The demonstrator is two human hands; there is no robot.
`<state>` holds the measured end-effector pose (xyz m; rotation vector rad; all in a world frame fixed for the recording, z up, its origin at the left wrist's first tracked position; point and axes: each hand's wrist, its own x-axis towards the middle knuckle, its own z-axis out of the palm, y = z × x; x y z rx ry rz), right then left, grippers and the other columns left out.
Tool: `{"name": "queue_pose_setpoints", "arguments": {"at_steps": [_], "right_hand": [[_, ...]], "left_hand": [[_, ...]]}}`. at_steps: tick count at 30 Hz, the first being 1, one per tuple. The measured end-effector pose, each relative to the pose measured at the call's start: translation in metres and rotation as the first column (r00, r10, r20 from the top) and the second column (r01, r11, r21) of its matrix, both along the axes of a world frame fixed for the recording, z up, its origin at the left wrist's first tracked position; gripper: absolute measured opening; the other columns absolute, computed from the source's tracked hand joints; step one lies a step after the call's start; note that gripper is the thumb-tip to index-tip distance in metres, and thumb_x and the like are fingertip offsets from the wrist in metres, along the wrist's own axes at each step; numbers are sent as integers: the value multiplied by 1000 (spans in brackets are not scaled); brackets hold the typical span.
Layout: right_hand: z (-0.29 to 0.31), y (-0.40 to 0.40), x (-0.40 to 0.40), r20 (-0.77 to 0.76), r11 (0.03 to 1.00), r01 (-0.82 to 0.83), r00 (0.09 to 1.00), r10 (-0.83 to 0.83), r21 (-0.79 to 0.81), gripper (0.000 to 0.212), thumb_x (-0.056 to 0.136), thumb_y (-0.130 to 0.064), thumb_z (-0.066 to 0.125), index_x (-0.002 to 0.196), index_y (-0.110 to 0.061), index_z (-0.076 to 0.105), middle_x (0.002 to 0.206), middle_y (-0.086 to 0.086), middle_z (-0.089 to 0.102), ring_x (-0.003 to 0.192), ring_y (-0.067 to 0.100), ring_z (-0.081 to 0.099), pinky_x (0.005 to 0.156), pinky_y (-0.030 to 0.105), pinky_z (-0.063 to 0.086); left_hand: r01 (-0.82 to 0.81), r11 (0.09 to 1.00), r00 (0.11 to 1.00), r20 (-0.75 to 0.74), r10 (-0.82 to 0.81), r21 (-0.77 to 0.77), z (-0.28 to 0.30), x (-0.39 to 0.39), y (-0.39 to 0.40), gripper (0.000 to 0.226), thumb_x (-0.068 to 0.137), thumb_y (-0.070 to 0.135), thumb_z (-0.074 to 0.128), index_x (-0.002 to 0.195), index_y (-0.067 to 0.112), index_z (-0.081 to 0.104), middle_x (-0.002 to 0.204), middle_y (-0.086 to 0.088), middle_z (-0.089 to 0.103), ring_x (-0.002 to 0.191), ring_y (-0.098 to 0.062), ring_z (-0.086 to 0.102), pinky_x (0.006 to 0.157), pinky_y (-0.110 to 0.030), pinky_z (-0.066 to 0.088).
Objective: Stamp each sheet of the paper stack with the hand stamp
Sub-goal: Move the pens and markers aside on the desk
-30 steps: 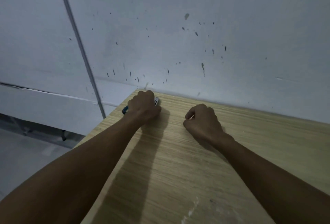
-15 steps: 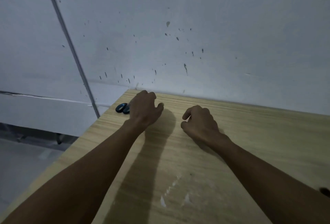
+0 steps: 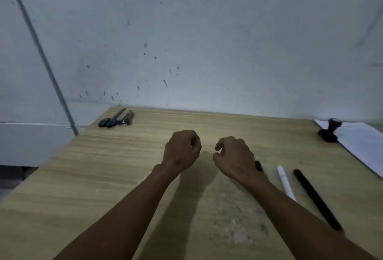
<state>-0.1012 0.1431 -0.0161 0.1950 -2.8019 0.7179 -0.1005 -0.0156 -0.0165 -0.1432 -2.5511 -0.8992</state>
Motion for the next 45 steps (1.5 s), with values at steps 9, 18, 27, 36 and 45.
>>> {"name": "queue_pose_setpoints", "arguments": {"at_steps": [9,18,27,36,45], "right_hand": [[-4,107,51,-56,982,186,981,-184,40,12,83,-28,64,84,-20,72,94,-2,64,90,21,62,67,33,53],[-20,164,84,216,906,368,886,-410,210,71,80,-70,47,138,-29,47,135,12,41,126,34,36,96,49,34],[-23,156,88,209,923,345,903,-377,171,43,84,-50,55,113,-18,56,124,10,48,117,33,43,81,41,35],[-23,151,86,236,921,387,892,-385,41,44,75,-49,70,104,-16,65,109,8,59,100,30,59,80,37,50],[-18,142,89,250,916,399,890,-381,-28,54,74,-37,79,122,-18,63,120,14,54,102,31,60,75,32,46]], "left_hand": [[153,982,972,195,-130,-109,-9,32,107,23,88,35,57,84,14,66,91,-4,66,90,-25,60,77,-43,54],[104,960,920,393,7,-261,-23,40,171,41,79,56,59,82,22,36,76,4,29,68,-19,41,62,-32,39],[76,968,904,426,35,-240,-22,48,179,34,81,40,59,92,19,36,91,-2,38,79,-22,46,66,-33,39],[-37,973,853,514,-87,226,-12,46,168,21,86,27,58,81,10,48,88,-9,56,80,-27,61,58,-28,43],[-317,627,728,606,-320,711,2,56,159,29,96,31,35,81,9,48,60,-8,43,48,-21,41,46,-26,32]]}}
